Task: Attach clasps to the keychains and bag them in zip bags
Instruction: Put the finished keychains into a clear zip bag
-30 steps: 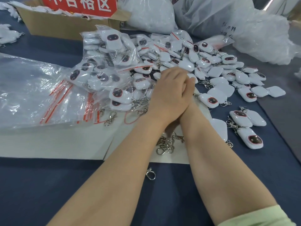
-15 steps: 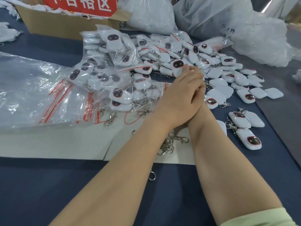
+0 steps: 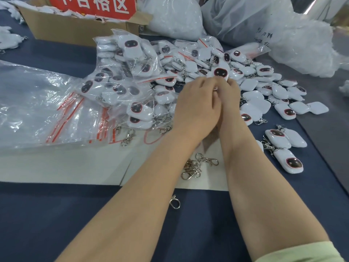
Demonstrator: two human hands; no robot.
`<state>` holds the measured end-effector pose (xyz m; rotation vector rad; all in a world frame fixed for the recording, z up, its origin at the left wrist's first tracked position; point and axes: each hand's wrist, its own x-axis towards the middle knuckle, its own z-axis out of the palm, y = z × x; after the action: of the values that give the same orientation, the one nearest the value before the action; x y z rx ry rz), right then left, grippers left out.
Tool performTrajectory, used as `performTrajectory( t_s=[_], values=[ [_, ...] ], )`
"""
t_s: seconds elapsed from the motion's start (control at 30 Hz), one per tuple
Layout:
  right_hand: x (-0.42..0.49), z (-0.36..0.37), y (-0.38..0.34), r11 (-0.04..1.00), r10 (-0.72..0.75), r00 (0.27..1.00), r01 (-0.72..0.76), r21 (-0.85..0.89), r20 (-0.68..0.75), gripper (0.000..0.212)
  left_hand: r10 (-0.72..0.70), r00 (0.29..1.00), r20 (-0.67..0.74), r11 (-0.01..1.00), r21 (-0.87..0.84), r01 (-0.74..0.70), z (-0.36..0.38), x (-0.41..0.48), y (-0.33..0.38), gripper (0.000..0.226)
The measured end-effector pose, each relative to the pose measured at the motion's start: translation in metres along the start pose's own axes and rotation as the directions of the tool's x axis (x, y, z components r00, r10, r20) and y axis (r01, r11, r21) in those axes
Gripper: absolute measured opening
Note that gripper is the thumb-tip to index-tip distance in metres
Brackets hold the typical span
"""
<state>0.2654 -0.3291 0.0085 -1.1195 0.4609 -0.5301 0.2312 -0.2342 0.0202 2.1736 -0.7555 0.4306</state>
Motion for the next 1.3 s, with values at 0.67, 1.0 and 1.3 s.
performTrajectory(
  t_s=[0.67, 1.0, 1.3],
  values=[
    [-0.002, 0.002, 0.0, 0.983, -0.115, 0.984, 0.132, -0.126, 0.136, 0.008, -0.182, 0.982, 0.052, 0.906, 0.397, 0.147, 0.01, -0.005, -0.03, 0.031],
    [0.0, 0.001, 0.0, 0.984, -0.092, 0.986, 0.112, -0.138, 0.142, 0.014, -0.186, 0.981, 0.062, 0.912, 0.383, 0.149, 0.01, -0.004, -0.029, 0.031],
    [0.0, 0.003, 0.003, 0.974, -0.039, 0.976, 0.085, -0.209, 0.215, 0.027, -0.192, 0.976, 0.102, 0.915, 0.378, 0.141, 0.001, -0.001, -0.03, 0.038]
  ],
)
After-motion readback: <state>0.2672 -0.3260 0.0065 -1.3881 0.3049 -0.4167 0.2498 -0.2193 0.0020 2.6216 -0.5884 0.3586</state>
